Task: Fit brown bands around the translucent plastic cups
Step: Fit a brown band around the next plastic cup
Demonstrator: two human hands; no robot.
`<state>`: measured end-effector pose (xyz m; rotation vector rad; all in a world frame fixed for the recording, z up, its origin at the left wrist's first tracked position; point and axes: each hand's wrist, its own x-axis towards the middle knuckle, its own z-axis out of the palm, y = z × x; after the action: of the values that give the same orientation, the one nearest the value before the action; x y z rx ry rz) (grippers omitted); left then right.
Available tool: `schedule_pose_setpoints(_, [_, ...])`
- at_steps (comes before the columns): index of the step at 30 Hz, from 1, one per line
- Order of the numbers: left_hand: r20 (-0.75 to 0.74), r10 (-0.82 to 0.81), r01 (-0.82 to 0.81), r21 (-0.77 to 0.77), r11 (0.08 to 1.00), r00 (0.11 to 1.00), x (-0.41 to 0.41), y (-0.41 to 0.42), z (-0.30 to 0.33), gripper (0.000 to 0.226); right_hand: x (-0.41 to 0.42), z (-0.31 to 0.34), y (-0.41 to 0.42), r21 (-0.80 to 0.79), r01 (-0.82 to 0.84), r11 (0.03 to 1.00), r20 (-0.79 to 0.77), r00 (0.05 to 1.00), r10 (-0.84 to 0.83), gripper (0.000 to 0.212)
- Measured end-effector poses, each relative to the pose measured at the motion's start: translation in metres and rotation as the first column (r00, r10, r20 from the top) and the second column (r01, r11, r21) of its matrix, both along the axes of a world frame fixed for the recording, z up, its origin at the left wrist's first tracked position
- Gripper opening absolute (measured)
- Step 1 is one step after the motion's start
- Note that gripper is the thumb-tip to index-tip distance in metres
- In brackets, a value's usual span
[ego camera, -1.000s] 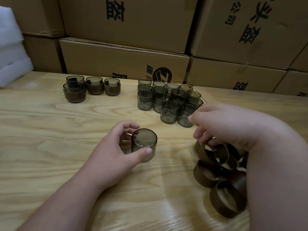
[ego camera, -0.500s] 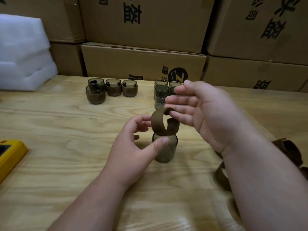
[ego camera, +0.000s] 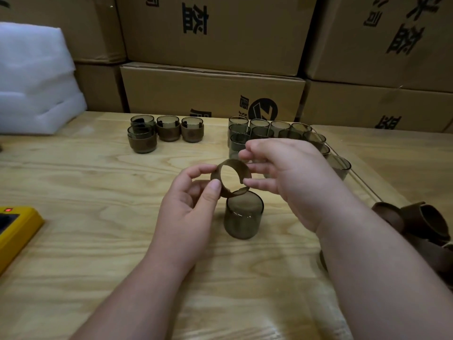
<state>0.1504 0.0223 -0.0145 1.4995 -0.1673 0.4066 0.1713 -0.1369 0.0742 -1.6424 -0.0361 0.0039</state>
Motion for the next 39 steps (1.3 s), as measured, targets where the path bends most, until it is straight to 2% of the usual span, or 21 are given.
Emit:
schedule_pose_setpoints(6, [-0.054, 0.004, -0.006, -0.035, 0.999, 0.999, 0.000, 0.001, 0.003, 0.022, 0.000, -0.002, 0.004, -0.083, 0.017, 0.996, 0.026, 1.000, -0.014, 0.016])
schedule_pose_setpoints(10, [-0.075, 0.039, -0.042, -0.032, 0.999, 0.996, 0.000, -0.001, 0.005, 0.022, 0.000, -0.003, 0.008, -0.154, 0.032, 0.988, 0.009, 0.999, -0.031, 0.029])
schedule_pose_setpoints(13, [-0.094, 0.030, -0.034, -0.038, 0.999, 0.995, 0.000, -0.001, 0.005, 0.021, -0.001, -0.005, 0.007, -0.203, 0.035, 0.979, 0.031, 0.999, -0.029, 0.046])
schedule_pose_setpoints(16, [-0.103, 0.010, -0.013, -0.027, 1.000, 0.995, 0.001, 0.000, 0.004, 0.020, -0.001, -0.007, 0.007, -0.264, 0.025, 0.964, 0.064, 0.998, -0.008, 0.052])
schedule_pose_setpoints(18, [-0.106, -0.003, 0.001, -0.013, 1.000, 0.994, 0.001, 0.001, 0.002, 0.022, 0.000, -0.008, 0.007, -0.261, 0.029, 0.965, 0.068, 0.998, -0.011, 0.055])
schedule_pose_setpoints(21, [-0.110, -0.036, 0.045, 0.077, 0.996, 0.993, 0.002, 0.003, -0.001, 0.061, 0.002, -0.009, 0.008, -0.240, 0.037, 0.970, 0.058, 0.998, -0.024, 0.052])
schedule_pose_setpoints(22, [-0.113, -0.039, 0.052, 0.118, 0.992, 0.993, 0.002, 0.003, -0.002, 0.067, 0.002, -0.009, 0.008, -0.234, 0.038, 0.972, 0.054, 0.998, -0.026, 0.051])
schedule_pose_setpoints(24, [-0.104, -0.029, 0.045, 0.156, 0.987, 0.994, 0.003, 0.002, -0.002, 0.067, 0.002, -0.008, 0.007, -0.210, 0.042, 0.977, 0.053, 0.998, -0.032, 0.052])
schedule_pose_setpoints(28, [-0.105, 0.012, -0.001, 0.103, 0.995, 0.994, 0.005, 0.003, -0.005, 0.065, 0.003, -0.005, 0.005, -0.106, 0.100, 0.989, 0.055, 0.994, -0.094, 0.066])
schedule_pose_setpoints(32, [-0.097, 0.035, -0.031, 0.036, 0.999, 0.995, 0.004, 0.006, -0.004, 0.065, 0.004, -0.007, 0.003, -0.100, 0.133, 0.986, 0.071, 0.989, -0.126, 0.056])
schedule_pose_setpoints(35, [-0.056, 0.008, -0.008, -0.003, 1.000, 0.998, 0.002, 0.005, 0.002, 0.045, 0.002, -0.008, 0.003, -0.139, 0.051, 0.989, 0.059, 0.997, -0.044, 0.052])
schedule_pose_setpoints(37, [-0.028, -0.015, 0.015, -0.009, 1.000, 1.000, -0.001, 0.003, 0.006, 0.034, -0.001, -0.008, 0.005, -0.182, -0.036, 0.983, 0.051, 0.998, 0.046, 0.034])
schedule_pose_setpoints(39, [-0.019, -0.020, 0.020, -0.020, 1.000, 1.000, -0.002, 0.003, 0.006, 0.035, -0.003, -0.009, 0.006, -0.188, -0.096, 0.977, 0.054, 0.993, 0.108, 0.017])
